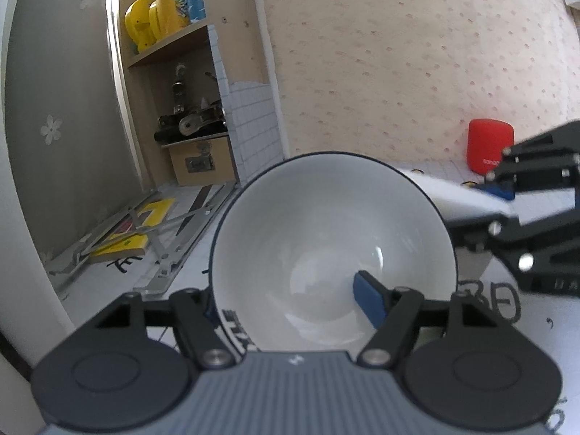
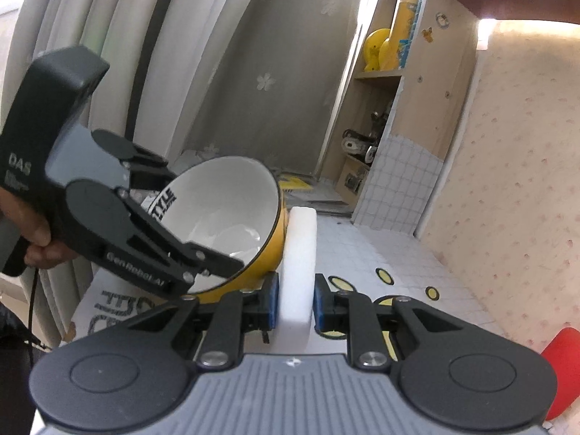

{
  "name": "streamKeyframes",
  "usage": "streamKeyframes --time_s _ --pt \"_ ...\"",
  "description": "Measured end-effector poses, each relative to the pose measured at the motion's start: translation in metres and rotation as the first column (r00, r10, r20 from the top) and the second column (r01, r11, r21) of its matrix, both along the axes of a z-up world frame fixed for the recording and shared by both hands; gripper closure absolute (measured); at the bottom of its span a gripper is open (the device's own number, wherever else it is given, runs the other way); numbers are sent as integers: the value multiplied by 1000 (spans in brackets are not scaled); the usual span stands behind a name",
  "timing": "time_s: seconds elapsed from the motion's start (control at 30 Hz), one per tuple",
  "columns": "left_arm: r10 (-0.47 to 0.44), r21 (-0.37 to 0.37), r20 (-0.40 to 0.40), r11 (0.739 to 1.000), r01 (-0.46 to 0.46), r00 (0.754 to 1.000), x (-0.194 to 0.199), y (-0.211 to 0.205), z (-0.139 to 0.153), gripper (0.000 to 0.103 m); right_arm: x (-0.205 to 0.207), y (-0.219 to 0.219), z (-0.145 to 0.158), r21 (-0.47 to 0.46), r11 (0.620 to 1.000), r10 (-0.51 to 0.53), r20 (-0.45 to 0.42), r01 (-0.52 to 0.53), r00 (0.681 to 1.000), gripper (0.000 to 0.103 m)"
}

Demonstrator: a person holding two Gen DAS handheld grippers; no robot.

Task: Clean bowl
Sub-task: 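Slide the sponge back and forth on the rim with the right tool while the left tool holds the bowl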

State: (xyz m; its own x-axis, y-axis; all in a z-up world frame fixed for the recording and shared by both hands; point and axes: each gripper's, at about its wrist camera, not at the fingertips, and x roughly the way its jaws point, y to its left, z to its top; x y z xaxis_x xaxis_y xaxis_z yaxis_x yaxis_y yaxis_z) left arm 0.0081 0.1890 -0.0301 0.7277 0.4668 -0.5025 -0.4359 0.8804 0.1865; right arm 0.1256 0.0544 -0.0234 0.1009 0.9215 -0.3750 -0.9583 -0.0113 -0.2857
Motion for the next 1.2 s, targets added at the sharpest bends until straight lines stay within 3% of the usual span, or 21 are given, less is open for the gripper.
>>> streamKeyframes --time_s 0.2,0.4,0.6,0.73,0.93,1.2 --pt "-47 24 -24 999 48 999 6 -5 -1 34 6 -7 7 25 999 -28 -2 28 1000 84" --pt "-58 18 -27 998 59 998 10 -5 -2 34 6 -1 -3 -57 998 -19 19 20 1000 84" --pt "-64 20 -35 998 64 997 10 -6 -2 34 6 -2 -4 -63 998 -15 32 17 999 84" --pt "-78 16 -39 997 78 996 11 -6 -2 34 9 -3 -3 -40 999 -33 25 34 999 86" --pt "-106 3 -47 994 106 993 15 -9 -5 34 20 -13 11 79 994 -65 -49 69 997 86" --pt "-100 -20 -37 995 100 994 13 -3 -5 32 15 -5 -1 -20 998 -56 -17 56 998 86"
